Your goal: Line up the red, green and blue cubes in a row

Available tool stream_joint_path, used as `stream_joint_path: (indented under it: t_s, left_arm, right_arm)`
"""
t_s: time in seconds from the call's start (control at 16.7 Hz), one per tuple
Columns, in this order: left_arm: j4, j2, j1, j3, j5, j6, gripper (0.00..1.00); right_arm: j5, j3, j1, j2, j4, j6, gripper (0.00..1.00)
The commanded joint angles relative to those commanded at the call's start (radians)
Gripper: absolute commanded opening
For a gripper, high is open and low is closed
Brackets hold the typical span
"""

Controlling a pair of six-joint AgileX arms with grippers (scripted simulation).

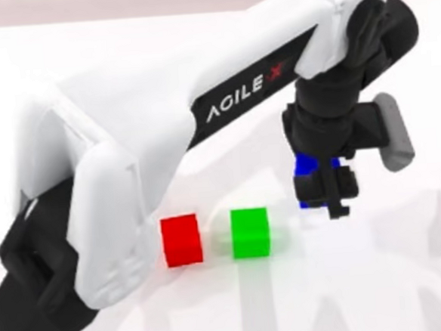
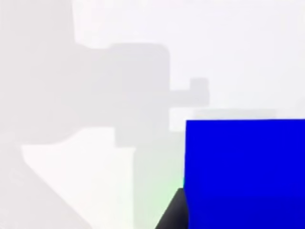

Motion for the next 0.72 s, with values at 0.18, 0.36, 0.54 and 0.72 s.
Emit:
stream_joint_path:
  t_s: [0.18,0.36,0.54,0.72]
  left_arm:
    - [0.006,-0.005,0.003,-0.005,0.0,0.002,0.0]
    - [0.077,-0.004,0.002,-0.076,0.0,0.0,0.0]
    - [0.206,0.004,0.001,-0.197,0.0,-0.003,0.0]
    - [0.268,0.01,-0.002,-0.258,0.0,-0.002,0.0]
  right_arm:
    - [0.0,0.0,0.0,0.0,0.0,0.0,1.0]
    - [0.0,0.0,0.0,0.0,0.0,0.0,1.0]
    - [0.0,0.0,0.0,0.0,0.0,0.0,1.0]
    - [0.0,0.0,0.0,0.0,0.0,0.0,1.0]
